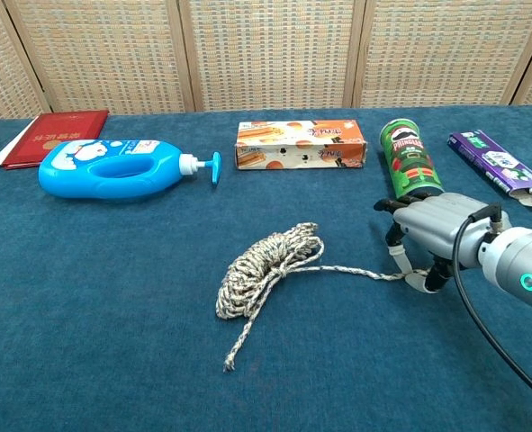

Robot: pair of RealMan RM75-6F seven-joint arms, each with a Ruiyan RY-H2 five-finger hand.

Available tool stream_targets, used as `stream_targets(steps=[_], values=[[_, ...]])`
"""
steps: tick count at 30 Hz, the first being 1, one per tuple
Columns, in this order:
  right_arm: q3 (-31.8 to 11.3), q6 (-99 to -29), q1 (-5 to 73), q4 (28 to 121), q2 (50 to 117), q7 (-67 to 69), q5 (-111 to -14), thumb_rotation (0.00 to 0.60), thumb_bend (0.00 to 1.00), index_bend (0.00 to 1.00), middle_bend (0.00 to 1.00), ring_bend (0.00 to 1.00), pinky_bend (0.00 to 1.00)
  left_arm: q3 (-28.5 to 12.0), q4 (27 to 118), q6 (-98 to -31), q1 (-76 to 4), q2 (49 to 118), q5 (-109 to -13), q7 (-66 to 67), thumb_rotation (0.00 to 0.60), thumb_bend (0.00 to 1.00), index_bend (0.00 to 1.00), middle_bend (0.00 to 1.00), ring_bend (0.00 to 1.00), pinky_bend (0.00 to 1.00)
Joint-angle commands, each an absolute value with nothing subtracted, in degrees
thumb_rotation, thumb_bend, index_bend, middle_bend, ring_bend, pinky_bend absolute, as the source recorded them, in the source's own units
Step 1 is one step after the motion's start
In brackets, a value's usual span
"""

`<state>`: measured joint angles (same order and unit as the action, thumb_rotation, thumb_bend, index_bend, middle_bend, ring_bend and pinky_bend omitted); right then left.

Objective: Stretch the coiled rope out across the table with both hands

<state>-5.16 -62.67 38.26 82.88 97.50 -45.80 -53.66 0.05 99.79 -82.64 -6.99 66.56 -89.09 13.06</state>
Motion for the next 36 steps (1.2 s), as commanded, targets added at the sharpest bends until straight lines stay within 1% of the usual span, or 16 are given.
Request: stream_targets(steps=[1,7,11,13,14,17,19,22,26,34,36], values=[[-5.38,-62.92,38.2,83.14,97.33,-45.36,-54.06,0.6,0.43,0.65,0.0,0.0,0.0,0.05,99.68,-82.49,-7.18,66.66,-89.35,13.04,0.6,0.0,0.0,0.0,0.0,0.0],[-5.25,-63.19,38.06,83.29,97.09,-45.11,-54.84,0.6,0.43,0.66,0.0,0.0,0.0,0.09,99.55,-81.84,-7.85,67.04,-90.02,13.73,0.6,0.0,0.0,0.0,0.0,0.0],[-5.24,-63.29,38.02,83.43,96.89,-45.33,-54.95,0.6,0.43,0.66,0.0,0.0,0.0,-0.04,99.22,-79.68,-10.01,67.7,-92.09,17.61,0.6,0.0,0.0,0.0,0.0,0.0],[-5.27,-63.31,38.03,83.5,96.85,-45.47,-54.9,0.6,0.43,0.66,0.0,0.0,0.0,-0.31,99.17,-78.44,-11.34,67.9,-93.15,19.35,0.6,0.0,0.02,0.0,0.0,0.0],[-5.29,-63.31,38.03,83.56,96.83,-45.55,-54.85,0.6,0.43,0.66,0.0,0.0,0.0,-0.47,99.05,-77.68,-12.23,68.05,-94.07,20.51,0.6,0.0,0.04,0.0,0.0,0.0],[-5.37,-63.33,38.08,83.87,96.7,-45.93,-54.67,0.6,0.43,0.66,0.0,0.0,0.0,-0.94,98.18,-74.0,-16.42,68.74,-98.56,24.78,0.6,0.0,0.16,0.0,0.0,0.0],[-5.38,-63.37,38.1,83.96,96.67,-46.11,-54.61,0.6,0.43,0.66,0.0,0.0,0.0,-1.13,97.46,-72.66,-18.15,69.2,-100.48,25.6,0.6,0.03,0.28,0.0,0.0,0.0],[-5.55,-63.39,38.17,84.15,96.67,-46.35,-54.34,0.6,0.43,0.66,0.0,0.0,0.0,-1.39,94.84,-70.35,-22.12,70.71,-105.18,25.64,0.6,0.1,0.39,0.0,0.0,0.0],[-5.66,-63.42,38.27,84.41,96.6,-46.87,-53.91,0.6,0.43,0.66,0.0,0.0,0.0,-1.22,90.87,-65.44,-28.02,73.39,-110.24,26.01,0.6,0.11,0.42,0.0,0.0,0.0],[-5.88,-63.86,38.25,84.88,96.39,-47.5,-53.18,0.6,0.43,0.66,0.0,0.0,0.0,0.39,84.27,-63.13,-33.65,77.24,-115.74,24.4,0.6,0.11,0.43,0.0,0.0,0.0],[-5.94,-63.98,38.28,85.06,96.29,-47.69,-53.04,0.6,0.43,0.66,0.0,0.0,0.0,0.84,81.86,-61.92,-35.63,79.14,-116.99,23.78,0.6,0.11,0.43,0.0,0.0,0.0]])
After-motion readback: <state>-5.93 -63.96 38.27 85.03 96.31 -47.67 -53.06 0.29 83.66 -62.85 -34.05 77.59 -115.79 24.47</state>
